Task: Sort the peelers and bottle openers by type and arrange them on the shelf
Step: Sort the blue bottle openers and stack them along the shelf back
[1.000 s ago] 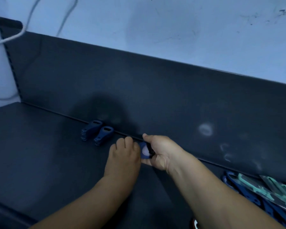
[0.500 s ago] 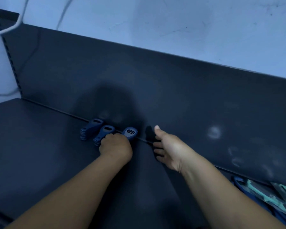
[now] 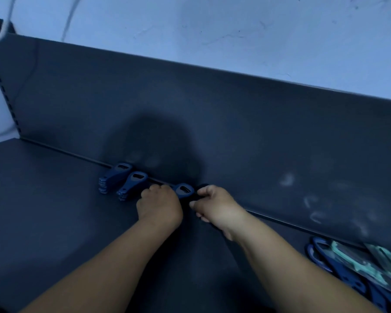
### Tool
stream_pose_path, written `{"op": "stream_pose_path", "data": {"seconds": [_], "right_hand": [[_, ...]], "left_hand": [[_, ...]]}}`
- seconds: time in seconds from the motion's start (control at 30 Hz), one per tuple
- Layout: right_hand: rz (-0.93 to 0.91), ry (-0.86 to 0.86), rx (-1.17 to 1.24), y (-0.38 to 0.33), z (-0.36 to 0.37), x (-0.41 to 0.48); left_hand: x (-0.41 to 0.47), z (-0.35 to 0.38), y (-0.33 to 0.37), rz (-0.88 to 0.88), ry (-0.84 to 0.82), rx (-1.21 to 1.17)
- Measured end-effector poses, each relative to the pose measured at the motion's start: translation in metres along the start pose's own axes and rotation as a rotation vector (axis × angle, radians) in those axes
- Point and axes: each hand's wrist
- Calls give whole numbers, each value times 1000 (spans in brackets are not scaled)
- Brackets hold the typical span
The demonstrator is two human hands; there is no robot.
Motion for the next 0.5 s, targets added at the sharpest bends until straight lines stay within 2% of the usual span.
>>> {"op": "stream_pose_path", "data": {"seconds": [0.13,0.3,0.5], "right_hand": [[-114,97,-64,0,9,11],[-201,139,-109,1,19,21],[-231,192,-106,2,24,29]], "left_hand": [[-1,-1,-3,7,25,-58],[-5,1,-8,41,116,-172],[-9,5,-9,86,181,-210]]}}
Point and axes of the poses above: each hand's wrist, its own x-axis towards the middle knuckle, its own z-axis out of the palm, y = z × x, and after that the axes turned 10 degrees about y, right-handed
